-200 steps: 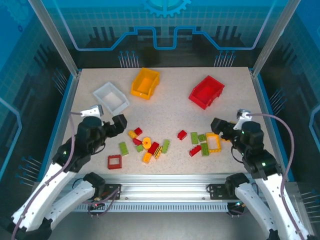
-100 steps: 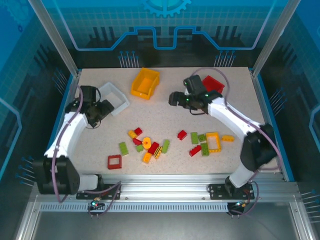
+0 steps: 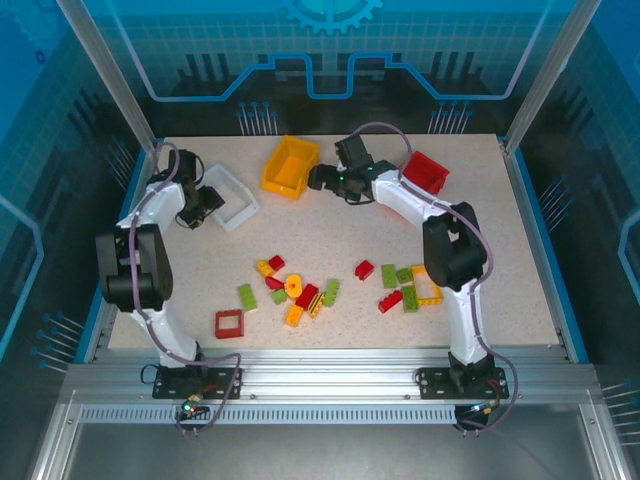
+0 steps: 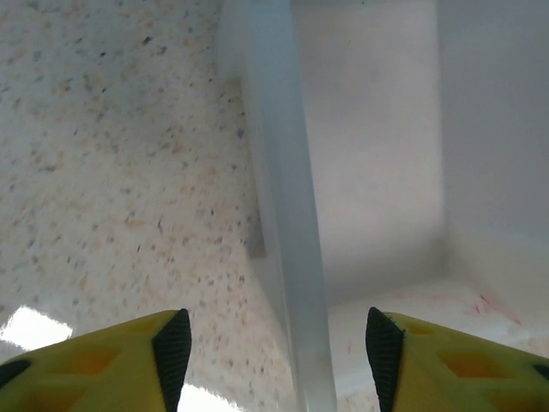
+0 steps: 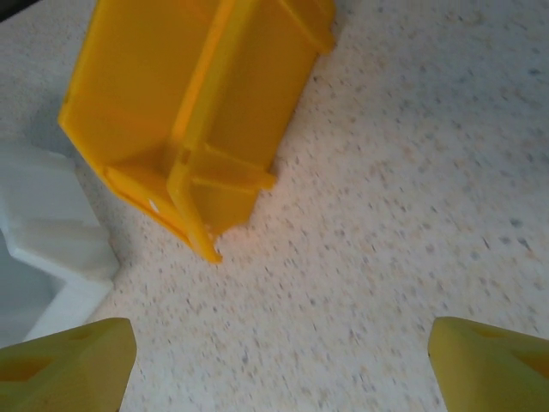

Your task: Sort the legos into containers by color

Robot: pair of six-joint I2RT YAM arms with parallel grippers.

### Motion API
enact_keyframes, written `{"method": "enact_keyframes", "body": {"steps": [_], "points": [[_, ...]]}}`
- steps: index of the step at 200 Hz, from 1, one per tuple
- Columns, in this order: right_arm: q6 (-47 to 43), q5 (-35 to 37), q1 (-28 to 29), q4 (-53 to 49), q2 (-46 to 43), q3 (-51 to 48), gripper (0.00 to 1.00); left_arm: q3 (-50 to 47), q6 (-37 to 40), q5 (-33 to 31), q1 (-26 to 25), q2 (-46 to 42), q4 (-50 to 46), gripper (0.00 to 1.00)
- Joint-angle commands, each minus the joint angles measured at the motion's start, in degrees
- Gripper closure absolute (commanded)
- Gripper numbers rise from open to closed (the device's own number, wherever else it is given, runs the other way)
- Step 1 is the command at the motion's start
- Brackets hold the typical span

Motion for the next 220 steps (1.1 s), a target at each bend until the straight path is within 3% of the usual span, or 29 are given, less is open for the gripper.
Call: {"method": "enact_keyframes", "body": {"steps": [1, 58, 105, 134, 220], "points": [[0.7, -1.1, 0.9, -0.1, 4.1, 6.4, 0.10, 3.5, 3.6, -1.5, 0.6, 2.8, -0.1, 0.46], [1.1, -1.6, 0.9, -0.5, 15.4, 20.0, 0.13, 6.5, 6.2, -2.2, 0.7, 5.6, 1.5, 0.51], [1.8, -0.8, 0.8, -6.4, 25.1, 34.7, 0.21, 7.9, 8.4, -3.5, 0.7, 6.5, 1.8, 0.54], [2.4, 0.6, 0.7, -10.0, 29.3, 41.4, 0.28, 9.5, 10.5, -3.0, 0.6, 7.6, 1.3, 0.61], [0.0, 8.9, 1.1, -18.6, 25.7, 40.4, 0.72, 11.5, 16.1, -2.4, -1.9, 9.4, 1.7, 0.71]]}}
